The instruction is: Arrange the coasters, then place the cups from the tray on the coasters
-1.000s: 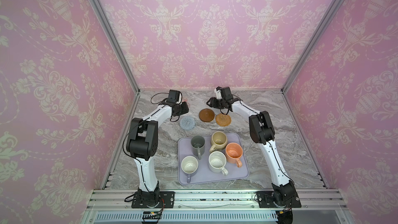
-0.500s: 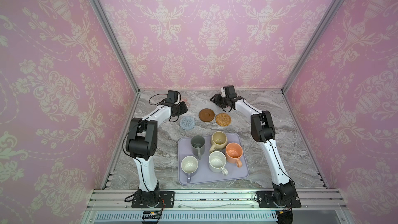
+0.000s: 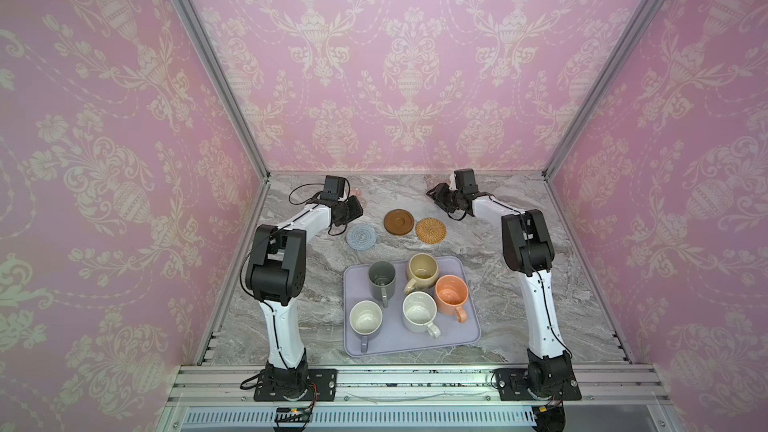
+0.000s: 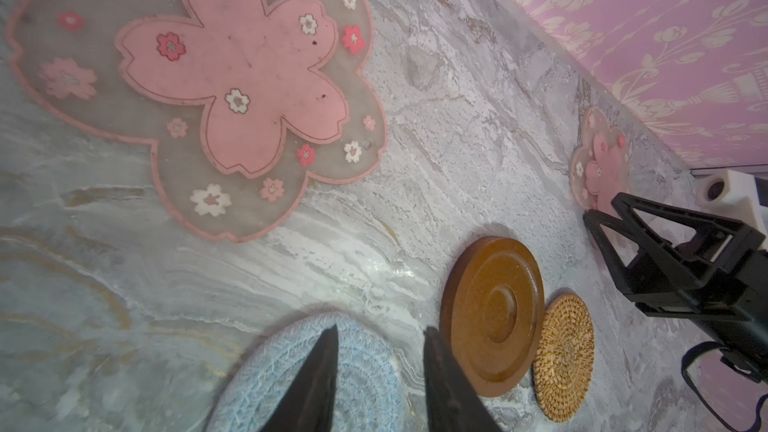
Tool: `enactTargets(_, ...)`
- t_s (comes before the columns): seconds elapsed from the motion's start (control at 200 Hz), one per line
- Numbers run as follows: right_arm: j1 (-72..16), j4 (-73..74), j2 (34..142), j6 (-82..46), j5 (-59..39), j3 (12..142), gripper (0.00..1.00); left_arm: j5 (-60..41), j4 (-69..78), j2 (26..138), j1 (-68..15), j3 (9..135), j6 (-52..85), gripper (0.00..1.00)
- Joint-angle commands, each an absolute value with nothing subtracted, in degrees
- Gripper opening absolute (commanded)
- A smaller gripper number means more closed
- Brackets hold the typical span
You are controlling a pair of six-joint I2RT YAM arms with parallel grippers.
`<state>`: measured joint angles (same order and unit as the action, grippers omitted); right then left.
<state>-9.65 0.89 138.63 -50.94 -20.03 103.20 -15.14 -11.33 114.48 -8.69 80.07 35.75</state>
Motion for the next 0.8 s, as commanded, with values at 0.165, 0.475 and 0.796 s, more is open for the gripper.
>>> enactTargets(0.165, -6.39, 4.16, 131.81, -53.06, -17.89, 90.27, 0.51, -16.02, -11.05, 117.09, -9.32, 81.96, 36.98, 0.37)
enactTargets(0.475, -5.17, 0.50, 124.87, -44.34, -13.85, 87.53, 0.49, -17.23, -7.00, 121.09, -12.08, 86.65, 36.45, 0.37)
enactTargets(0.796, -2.51, -7.79, 126.98, -37.19, -9.34, 96.79, 0.58, -24.07, 4.15, 130.43, -14.91, 94.37, 40.92, 0.41)
